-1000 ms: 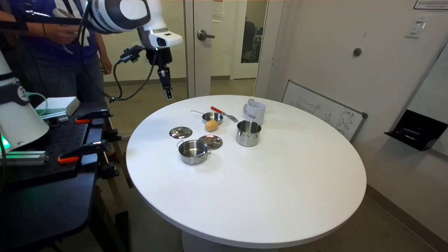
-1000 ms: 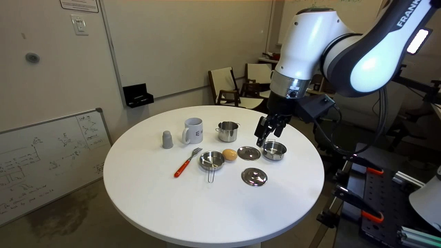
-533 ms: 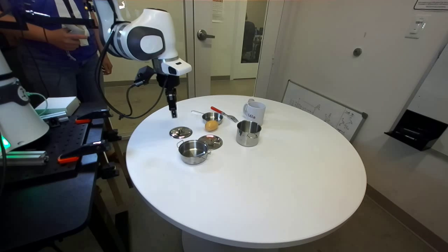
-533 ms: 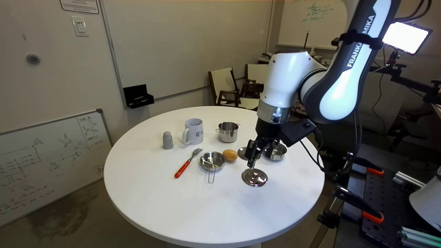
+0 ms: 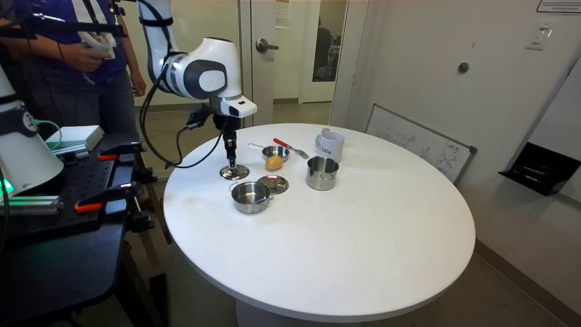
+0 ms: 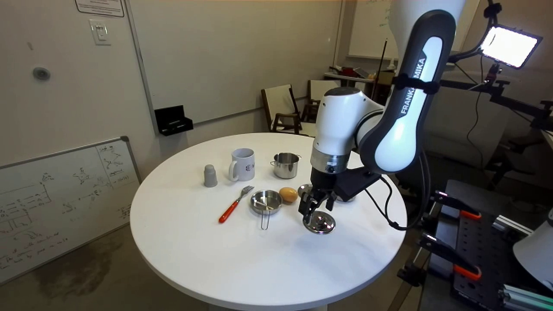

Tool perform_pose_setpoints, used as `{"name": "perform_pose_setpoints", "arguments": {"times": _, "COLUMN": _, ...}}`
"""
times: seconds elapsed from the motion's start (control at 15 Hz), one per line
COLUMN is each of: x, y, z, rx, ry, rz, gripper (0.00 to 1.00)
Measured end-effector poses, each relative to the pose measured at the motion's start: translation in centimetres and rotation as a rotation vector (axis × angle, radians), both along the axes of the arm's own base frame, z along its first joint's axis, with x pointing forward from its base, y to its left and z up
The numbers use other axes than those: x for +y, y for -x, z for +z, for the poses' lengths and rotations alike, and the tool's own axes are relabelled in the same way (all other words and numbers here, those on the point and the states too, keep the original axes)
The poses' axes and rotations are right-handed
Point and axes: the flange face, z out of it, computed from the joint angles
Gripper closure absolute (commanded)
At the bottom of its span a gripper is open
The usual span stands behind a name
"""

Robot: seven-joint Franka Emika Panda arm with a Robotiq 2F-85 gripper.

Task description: Close the lid of the silver pot

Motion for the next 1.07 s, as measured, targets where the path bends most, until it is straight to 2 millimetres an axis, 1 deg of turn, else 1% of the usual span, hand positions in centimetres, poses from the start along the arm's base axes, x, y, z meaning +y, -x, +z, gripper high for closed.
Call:
{"name": "perform_pose_setpoints", "arguments": {"times": 0.2, "x": 0.0, "y": -0.2, "z": -1.2, "rx": 0.013, "ry": 0.006, "rz": -0.018, "gripper": 0.01}}
{"name": "perform_pose_setpoints", "arguments": {"times": 0.4, "x": -0.9, "y": -0.2, "z": -1.7, "rx": 0.018, "ry": 0.021, "rz": -0.055, "gripper": 0.00}}
{"name": "perform_pose_setpoints", "arguments": {"times": 0.47, "x": -1.3, "y": -0.2, "z": -1.7, "rx": 0.017, "ry": 0.027, "rz": -0.068, "gripper": 0.05}}
{"name": "perform_pose_setpoints", "arguments": {"times": 0.53, "x": -1.6, "y": -0.2, "z": -1.7, "rx": 0.016, "ry": 0.032, "rz": -0.082, "gripper": 0.21}}
{"name": "perform_pose_setpoints", "arguments": {"times": 0.6, "x": -1.9, "y": -0.3, "z": -1.7, "rx": 0.015, "ry": 0.037, "rz": -0.095, "gripper": 0.29}}
{"name": "perform_pose_setpoints", "arguments": {"times": 0.67, "x": -2.1, "y": -0.3, "z": -1.7, "rx": 0.014, "ry": 0.040, "rz": -0.104, "gripper": 0.34}}
{"name": "perform_pose_setpoints", "arguments": {"times": 0.73, "x": -2.2, "y": -0.3, "z": -1.7, "rx": 0.014, "ry": 0.042, "rz": -0.111, "gripper": 0.42}}
{"name": "perform_pose_setpoints", "arguments": {"times": 0.93, "x": -2.1, "y": -0.6, "z": -1.7, "rx": 0.014, "ry": 0.040, "rz": -0.156, "gripper": 0.66}}
{"name": "perform_pose_setpoints", "arguments": {"times": 1.0, "x": -2.0, "y": -0.7, "z": -1.6, "rx": 0.013, "ry": 0.040, "rz": -0.171, "gripper": 0.73}}
{"name": "perform_pose_setpoints", "arguments": {"times": 1.07, "x": -1.7, "y": -0.9, "z": -1.4, "rx": 0.010, "ry": 0.040, "rz": -0.184, "gripper": 0.82}}
